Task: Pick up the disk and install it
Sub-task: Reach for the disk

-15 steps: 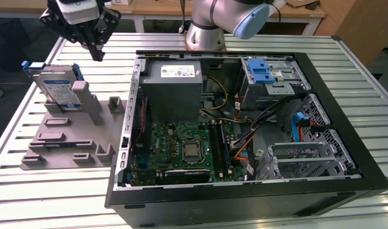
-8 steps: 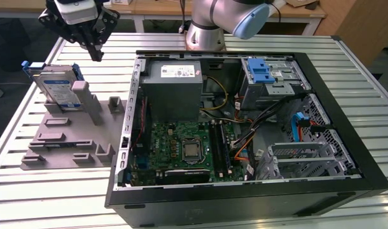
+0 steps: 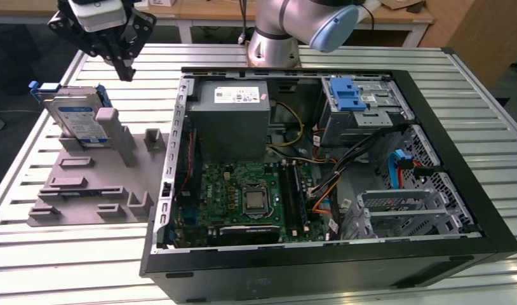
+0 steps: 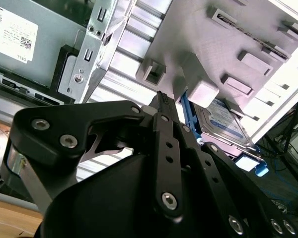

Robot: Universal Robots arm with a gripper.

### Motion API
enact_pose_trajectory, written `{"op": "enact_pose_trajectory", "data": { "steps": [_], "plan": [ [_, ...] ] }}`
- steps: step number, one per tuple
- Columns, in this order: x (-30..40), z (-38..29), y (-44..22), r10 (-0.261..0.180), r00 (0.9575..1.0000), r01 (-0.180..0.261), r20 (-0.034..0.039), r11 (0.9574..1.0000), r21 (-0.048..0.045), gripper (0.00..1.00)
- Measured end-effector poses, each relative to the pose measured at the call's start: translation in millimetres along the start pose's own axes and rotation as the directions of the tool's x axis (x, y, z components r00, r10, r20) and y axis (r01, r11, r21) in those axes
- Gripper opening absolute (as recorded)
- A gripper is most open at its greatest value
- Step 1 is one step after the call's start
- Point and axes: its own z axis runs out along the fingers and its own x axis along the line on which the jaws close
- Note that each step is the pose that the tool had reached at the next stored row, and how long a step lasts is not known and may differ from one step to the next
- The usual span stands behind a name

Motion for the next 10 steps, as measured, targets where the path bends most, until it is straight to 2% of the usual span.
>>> {"op": "enact_pose_trajectory", "data": {
  "steps": [6, 10],
  "plan": [
    [7.3, 0.4, 2.5, 0.0, 1.0, 0.0, 0.0001, 1.0, -0.0001, 0.11],
    [8.8, 0.4, 2.9, 0.0, 1.0, 0.0, -0.0002, 1.0, 0.0001, 0.11]
  ]
}}
